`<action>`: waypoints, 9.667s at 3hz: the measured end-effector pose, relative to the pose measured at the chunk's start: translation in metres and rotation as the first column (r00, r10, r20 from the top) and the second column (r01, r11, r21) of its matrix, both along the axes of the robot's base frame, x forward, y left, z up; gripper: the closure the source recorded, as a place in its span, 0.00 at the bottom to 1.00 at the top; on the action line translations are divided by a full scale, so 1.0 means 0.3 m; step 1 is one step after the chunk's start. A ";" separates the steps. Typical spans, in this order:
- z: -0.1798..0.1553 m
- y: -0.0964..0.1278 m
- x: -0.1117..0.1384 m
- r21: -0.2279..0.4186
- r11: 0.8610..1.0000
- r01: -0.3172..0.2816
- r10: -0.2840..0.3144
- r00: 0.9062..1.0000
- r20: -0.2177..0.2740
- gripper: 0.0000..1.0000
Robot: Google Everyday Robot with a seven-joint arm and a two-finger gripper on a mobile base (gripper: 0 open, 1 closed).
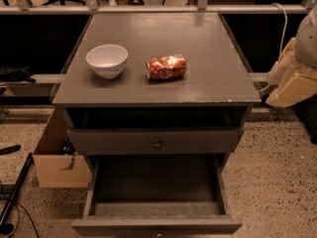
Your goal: Close middle drawer
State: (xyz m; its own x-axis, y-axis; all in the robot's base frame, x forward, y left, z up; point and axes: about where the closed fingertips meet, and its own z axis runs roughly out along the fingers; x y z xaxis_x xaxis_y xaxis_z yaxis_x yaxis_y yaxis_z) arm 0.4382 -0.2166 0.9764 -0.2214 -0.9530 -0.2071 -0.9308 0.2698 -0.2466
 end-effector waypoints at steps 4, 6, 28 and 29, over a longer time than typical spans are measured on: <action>-0.525 0.121 -0.114 0.103 0.992 0.071 -0.047 0.974 -0.220 1.00; -0.711 0.175 -0.175 0.400 0.904 0.154 -0.083 0.978 -0.189 1.00; -1.886 0.399 -0.218 0.248 0.901 0.355 -0.275 0.912 -0.305 0.29; -1.822 0.429 -0.139 0.238 0.913 0.331 -0.268 0.927 -0.262 0.00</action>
Offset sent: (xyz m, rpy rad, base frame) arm -0.0448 0.0377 -0.1769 0.1769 0.2330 -0.1416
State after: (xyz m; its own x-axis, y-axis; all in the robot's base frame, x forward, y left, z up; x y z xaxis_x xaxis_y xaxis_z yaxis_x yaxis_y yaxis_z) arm 0.3963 -0.0880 0.4300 -0.5569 -0.7471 -0.3629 -0.8170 0.5714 0.0773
